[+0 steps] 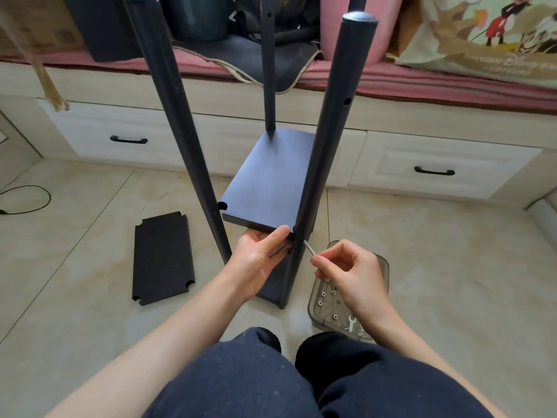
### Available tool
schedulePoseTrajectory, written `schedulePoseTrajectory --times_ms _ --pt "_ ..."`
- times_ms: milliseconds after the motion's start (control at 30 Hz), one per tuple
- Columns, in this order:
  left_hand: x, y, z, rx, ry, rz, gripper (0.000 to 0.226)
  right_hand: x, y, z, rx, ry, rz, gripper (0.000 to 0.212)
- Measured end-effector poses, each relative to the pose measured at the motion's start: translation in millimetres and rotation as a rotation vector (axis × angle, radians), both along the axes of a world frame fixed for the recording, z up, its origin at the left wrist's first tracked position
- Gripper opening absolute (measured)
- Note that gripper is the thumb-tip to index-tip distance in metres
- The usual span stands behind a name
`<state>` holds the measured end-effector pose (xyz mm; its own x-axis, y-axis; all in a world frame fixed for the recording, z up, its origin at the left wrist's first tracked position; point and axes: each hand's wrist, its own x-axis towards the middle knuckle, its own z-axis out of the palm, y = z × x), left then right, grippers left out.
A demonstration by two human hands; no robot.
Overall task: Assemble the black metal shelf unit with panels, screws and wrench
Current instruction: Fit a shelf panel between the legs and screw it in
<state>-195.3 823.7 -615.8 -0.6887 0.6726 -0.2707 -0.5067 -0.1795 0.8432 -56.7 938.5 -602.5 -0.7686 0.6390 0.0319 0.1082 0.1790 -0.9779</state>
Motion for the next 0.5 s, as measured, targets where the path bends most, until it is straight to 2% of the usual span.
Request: schedulePoseTrajectory --times_ms 300,500 --pt "0.7 0.0 1.2 -0.011 0.012 -0.004 0.022 -1.7 -0.2 -4.3 0.117 0.027 -0.021 0.017" --pt "0.9 -0.9 0.6 0.003 0.01 -0.002 0.016 -7.5 -2.2 0.6 0.28 0.019 -0.009 0.019"
